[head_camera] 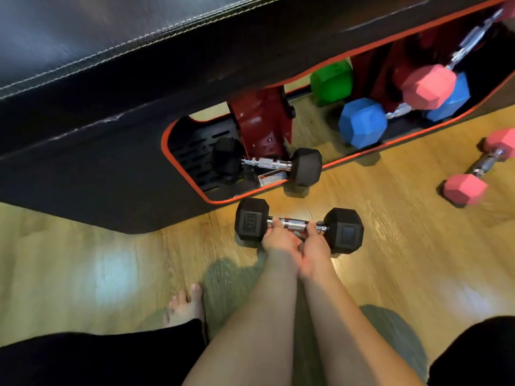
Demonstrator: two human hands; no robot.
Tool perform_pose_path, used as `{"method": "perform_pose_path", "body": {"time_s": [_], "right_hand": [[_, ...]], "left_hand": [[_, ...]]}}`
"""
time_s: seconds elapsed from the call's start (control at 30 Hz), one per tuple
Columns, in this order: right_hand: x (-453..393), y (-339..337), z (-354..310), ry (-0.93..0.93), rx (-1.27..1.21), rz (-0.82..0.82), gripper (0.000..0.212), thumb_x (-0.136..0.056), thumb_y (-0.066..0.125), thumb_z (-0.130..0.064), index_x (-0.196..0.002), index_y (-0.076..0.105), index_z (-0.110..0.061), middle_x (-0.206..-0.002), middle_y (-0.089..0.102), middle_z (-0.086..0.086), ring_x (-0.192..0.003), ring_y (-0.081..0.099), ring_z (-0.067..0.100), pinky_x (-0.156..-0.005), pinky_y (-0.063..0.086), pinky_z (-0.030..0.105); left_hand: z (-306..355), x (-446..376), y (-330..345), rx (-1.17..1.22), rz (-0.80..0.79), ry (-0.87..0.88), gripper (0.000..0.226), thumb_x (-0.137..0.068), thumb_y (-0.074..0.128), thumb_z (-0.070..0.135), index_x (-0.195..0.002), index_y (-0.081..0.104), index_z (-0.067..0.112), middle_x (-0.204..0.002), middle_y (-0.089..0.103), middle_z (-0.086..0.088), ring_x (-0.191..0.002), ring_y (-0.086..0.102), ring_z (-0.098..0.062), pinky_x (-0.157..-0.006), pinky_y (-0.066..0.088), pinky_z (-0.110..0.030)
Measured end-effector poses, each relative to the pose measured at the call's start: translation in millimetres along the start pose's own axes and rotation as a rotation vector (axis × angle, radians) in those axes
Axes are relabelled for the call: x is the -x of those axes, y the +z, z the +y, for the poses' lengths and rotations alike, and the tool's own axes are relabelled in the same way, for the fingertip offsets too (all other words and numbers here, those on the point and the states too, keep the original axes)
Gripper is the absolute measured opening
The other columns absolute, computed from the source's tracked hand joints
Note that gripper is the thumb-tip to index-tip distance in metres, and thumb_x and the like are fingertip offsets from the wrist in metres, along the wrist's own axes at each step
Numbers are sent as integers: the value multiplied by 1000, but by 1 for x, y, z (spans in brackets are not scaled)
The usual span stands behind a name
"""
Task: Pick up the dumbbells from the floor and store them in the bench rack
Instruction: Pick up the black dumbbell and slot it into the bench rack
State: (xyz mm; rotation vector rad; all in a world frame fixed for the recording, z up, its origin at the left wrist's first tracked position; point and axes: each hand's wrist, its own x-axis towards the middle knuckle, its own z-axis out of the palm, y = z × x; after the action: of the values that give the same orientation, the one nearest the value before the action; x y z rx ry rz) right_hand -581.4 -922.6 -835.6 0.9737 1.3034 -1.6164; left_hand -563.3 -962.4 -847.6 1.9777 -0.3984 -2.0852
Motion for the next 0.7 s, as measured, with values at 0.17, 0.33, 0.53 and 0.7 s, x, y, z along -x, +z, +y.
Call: {"method": "perform_pose_path", "body": {"time_s": [0.17, 0.33, 0.53, 0.7], "right_hand": [[5, 2, -2, -9, 51, -58, 31, -98, 54, -40, -117, 60, -17, -99, 73, 8, -87, 73, 24, -64, 56, 35], [5, 7, -10, -50, 119, -79, 30, -97, 53, -42, -113, 61, -17, -100, 73, 9, -86, 74, 24, -73, 60, 37], [16, 21, -26, -123, 147, -124, 22, -97, 56, -38, -102, 64, -18, -93, 74, 8, -81, 74, 21, -70, 61, 34], [25, 36, -43, -207, 139, -219, 23, -98, 57, -35, -100, 65, -14, -84, 75, 7, -67, 73, 15, -53, 55, 26]], "left_hand": [[4, -5, -2, 14, 4, 1, 42, -93, 60, 44, -115, 66, 9, -104, 74, -14, -97, 72, -34, -92, 56, -49], [10, -3, 2, 53, -47, 15, 42, -96, 55, 46, -112, 67, 9, -100, 75, -15, -94, 73, -30, -82, 60, -41], [23, -1, 12, 115, -79, 67, 42, -97, 53, 47, -110, 67, 10, -96, 76, -17, -89, 75, -32, -79, 61, -39], [40, 9, 28, 210, -150, 159, 47, -99, 50, 43, -117, 64, 2, -89, 71, -16, -75, 64, -28, -66, 54, -35]]}}
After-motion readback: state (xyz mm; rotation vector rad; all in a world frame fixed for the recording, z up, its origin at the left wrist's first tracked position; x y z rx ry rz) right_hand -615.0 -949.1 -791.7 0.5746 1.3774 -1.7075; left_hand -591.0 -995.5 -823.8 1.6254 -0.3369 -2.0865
